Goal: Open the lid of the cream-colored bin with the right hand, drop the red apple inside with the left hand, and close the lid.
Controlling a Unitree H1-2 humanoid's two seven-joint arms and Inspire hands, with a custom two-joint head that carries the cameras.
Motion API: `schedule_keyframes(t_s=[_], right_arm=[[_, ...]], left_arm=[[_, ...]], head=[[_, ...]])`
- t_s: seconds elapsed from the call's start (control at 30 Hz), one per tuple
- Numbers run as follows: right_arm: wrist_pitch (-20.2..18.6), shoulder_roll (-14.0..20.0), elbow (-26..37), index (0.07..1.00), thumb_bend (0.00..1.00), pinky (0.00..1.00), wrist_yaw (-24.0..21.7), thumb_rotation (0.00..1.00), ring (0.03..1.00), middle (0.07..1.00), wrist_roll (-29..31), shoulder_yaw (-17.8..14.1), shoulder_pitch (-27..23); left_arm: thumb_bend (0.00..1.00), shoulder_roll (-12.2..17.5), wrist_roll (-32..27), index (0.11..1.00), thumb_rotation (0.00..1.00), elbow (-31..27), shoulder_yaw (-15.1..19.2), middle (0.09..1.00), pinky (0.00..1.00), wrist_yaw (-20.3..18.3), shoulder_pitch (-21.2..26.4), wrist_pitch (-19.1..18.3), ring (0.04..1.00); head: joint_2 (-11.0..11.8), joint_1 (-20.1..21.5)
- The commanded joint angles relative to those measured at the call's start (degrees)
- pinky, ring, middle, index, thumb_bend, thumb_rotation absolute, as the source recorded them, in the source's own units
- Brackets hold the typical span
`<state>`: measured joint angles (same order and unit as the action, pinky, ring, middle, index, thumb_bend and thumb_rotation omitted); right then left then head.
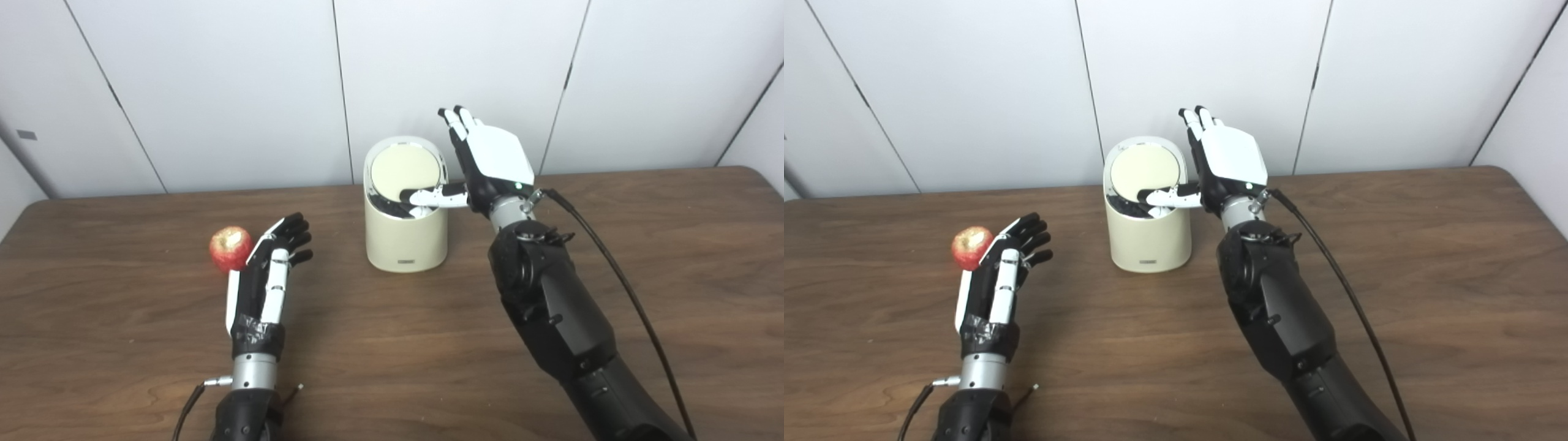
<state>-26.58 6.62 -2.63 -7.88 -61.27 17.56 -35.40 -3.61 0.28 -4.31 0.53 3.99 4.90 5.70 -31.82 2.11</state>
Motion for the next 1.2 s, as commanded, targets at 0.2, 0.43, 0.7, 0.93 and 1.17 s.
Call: schedule_keyframes(t_s=[0.2, 0.43, 0.7, 0.93, 1.17], right_arm=[[-0.3, -2.7, -4.5, 0.927, 0.81, 0.85, -17.9, 0.66, 0.912, 0.941, -14.0, -5.6, -7.3], [-0.3, -4.7, -4.4, 0.912, 0.79, 0.82, -19.6, 0.56, 0.903, 0.931, -15.9, -7.4, -7.7], [-0.3, -5.9, 3.1, 0.943, 0.83, 0.88, -22.7, 0.64, 0.942, 0.959, -9.1, -11.0, -5.8], [-0.3, -6.2, 10.3, 0.938, 0.92, 0.84, -26.6, 0.75, 0.931, 0.952, -1.8, -14.2, -3.2], [-0.3, -6.4, 15.7, 0.933, 0.97, 0.72, -26.3, 0.90, 0.851, 0.906, 6.7, -16.8, -0.5]], left_arm=[[0.17, -0.1, 0.3, 0.806, 0.77, -0.8, -0.5, 0.815, 0.74, -0.3, 1.5, 1.7, 0.807], [0.18, -0.3, 0.2, 0.804, 0.76, -0.6, -0.6, 0.812, 0.75, -0.3, 1.4, 2.0, 0.808], [0.17, 0.0, 0.3, 0.799, 0.76, -0.5, -0.5, 0.808, 0.74, -0.2, 1.5, 1.8, 0.806], [0.18, 0.3, 0.0, 0.802, 0.75, 0.6, -0.5, 0.811, 0.75, -0.5, 1.9, 2.5, 0.810], [0.19, 0.3, 0.3, 0.801, 0.75, 1.5, -0.5, 0.811, 0.76, -0.4, 2.1, 2.8, 0.811]], head=[[0.4, 0.3], [0.5, 0.2], [0.7, 0.4], [1.2, 0.6], [1.6, 0.6]])
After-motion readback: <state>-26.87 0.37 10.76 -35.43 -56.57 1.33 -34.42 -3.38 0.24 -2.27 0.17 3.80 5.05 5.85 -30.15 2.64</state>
